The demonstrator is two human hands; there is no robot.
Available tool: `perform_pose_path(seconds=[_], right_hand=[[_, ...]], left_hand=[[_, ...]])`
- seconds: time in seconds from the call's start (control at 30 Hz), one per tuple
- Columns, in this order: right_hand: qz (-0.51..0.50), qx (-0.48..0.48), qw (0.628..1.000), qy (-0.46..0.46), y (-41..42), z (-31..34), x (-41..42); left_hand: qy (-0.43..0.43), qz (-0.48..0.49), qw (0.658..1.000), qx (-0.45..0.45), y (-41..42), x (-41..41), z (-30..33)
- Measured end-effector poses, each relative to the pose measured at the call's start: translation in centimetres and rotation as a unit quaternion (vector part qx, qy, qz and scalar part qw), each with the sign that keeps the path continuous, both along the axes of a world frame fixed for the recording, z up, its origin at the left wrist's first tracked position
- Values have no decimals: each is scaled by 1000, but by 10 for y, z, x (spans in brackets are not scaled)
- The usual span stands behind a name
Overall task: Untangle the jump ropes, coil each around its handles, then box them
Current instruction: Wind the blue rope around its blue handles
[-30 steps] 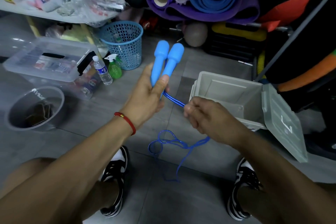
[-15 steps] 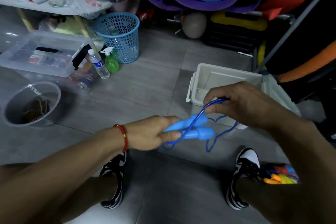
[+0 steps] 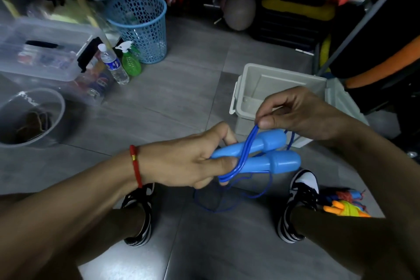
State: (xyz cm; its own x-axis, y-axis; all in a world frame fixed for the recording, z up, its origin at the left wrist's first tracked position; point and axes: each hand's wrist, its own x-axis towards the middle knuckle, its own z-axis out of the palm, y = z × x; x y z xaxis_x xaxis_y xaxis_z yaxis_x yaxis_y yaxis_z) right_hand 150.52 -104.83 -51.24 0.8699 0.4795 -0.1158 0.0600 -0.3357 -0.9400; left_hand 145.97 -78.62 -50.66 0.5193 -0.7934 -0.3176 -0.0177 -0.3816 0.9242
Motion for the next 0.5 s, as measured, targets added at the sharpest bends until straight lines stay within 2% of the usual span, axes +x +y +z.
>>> perform_pose_path(seconds=[0.1, 0.2, 0.33, 0.4, 0.5], right_hand=[[2, -11, 1000, -15, -3, 3, 2], [-3, 1, 1000, -28, -1, 7, 1], [-13, 24, 1000, -14, 8, 0, -3], [-20, 48, 998, 33, 13, -13, -12], [-75, 61, 992, 77, 30, -39, -33]], left_hand=[[-26, 4, 999, 23, -1, 0, -2], [-32, -33, 999, 20, -4, -4, 1], [-22, -51, 996, -75, -7, -10, 14], [6, -21, 991, -133, -6, -11, 17], [27, 90, 982, -163, 1, -2, 13]])
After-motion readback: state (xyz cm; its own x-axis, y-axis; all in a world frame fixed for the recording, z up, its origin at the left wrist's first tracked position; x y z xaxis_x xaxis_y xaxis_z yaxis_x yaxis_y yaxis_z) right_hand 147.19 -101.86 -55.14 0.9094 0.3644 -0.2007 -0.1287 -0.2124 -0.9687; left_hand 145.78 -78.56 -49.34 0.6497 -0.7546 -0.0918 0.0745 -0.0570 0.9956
